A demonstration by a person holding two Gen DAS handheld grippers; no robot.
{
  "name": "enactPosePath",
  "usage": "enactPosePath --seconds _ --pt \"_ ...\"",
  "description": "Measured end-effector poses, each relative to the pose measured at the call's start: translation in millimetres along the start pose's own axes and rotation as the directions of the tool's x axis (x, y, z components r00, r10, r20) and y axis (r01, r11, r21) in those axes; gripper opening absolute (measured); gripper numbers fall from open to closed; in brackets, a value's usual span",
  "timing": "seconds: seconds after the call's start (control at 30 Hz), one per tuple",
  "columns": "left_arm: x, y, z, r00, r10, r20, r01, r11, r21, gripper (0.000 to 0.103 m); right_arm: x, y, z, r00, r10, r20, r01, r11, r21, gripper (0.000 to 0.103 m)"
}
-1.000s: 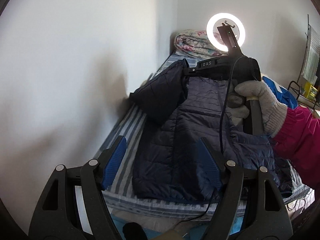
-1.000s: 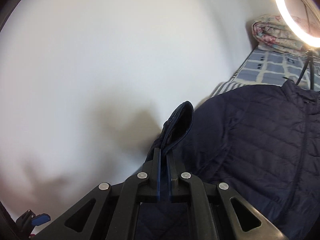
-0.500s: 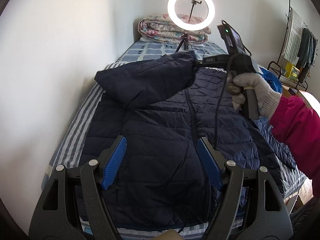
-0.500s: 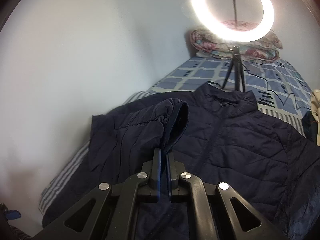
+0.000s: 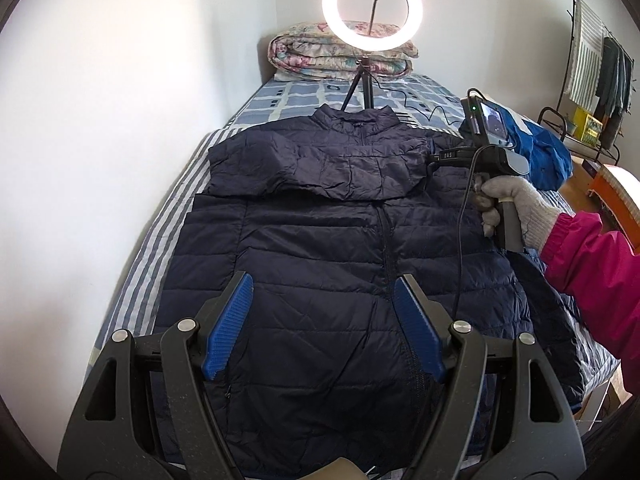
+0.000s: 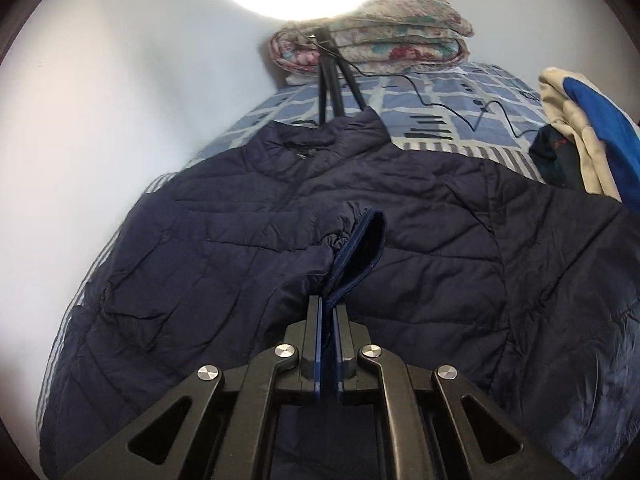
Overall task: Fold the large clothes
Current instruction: 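Lay the held sleeve across the jacket body and open the right gripper, then move the left gripper to the other sleeve cuff and grasp it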
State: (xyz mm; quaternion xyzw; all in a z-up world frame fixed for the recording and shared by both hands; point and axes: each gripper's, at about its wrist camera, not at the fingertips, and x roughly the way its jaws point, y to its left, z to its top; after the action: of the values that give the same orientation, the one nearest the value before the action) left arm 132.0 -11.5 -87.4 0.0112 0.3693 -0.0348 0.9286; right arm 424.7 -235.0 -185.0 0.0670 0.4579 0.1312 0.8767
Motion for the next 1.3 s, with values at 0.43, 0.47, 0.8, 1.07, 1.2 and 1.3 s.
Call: enactPosePath --seconds 0.43,0.47,0.8,1.07,1.2,1.3 --pt "-5.8 -3.9 1.2 1.0 -0.001 0.019 0.001 1.0 -0.003 0.076 22.5 -21.9 -13.0 0.974 -0.173 -0.144 0.181 0.983 0.043 0.006" --pt "-7.1 -3.8 1.4 1.0 0.001 0.023 -0.001 1.0 -0.004 0.076 20.9 -19.5 -12.6 0.974 -0.179 -0.142 0.186 0.982 0.036 0.011" --pt "-29.3 -1.7 5.0 0.994 0.014 0.105 -0.014 1.0 -0.005 0.076 -78.2 2.3 -8.0 0.988 -0.153 0.024 0.153 0.988 -0.001 0.042" --pt "-47.8 -7.8 5.8 0.985 -0.052 0.167 0.052 0.999 0.005 0.076 -214.7 24.2 -28.3 0.981 -0.114 0.159 0.12 0.992 -0.028 0.048" --pt "-53.8 -16.0 5.3 0.979 -0.087 0.182 0.086 0.996 0.016 0.076 -279.2 34.4 -52.4 0.971 -0.106 0.214 0.113 0.993 -0.02 0.053" --pt "-59.3 -29.6 4.8 0.976 -0.126 0.176 0.117 0.991 0.059 0.076 -325.2 42.1 -75.9 0.96 -0.116 0.255 0.129 0.991 -0.034 0.056"
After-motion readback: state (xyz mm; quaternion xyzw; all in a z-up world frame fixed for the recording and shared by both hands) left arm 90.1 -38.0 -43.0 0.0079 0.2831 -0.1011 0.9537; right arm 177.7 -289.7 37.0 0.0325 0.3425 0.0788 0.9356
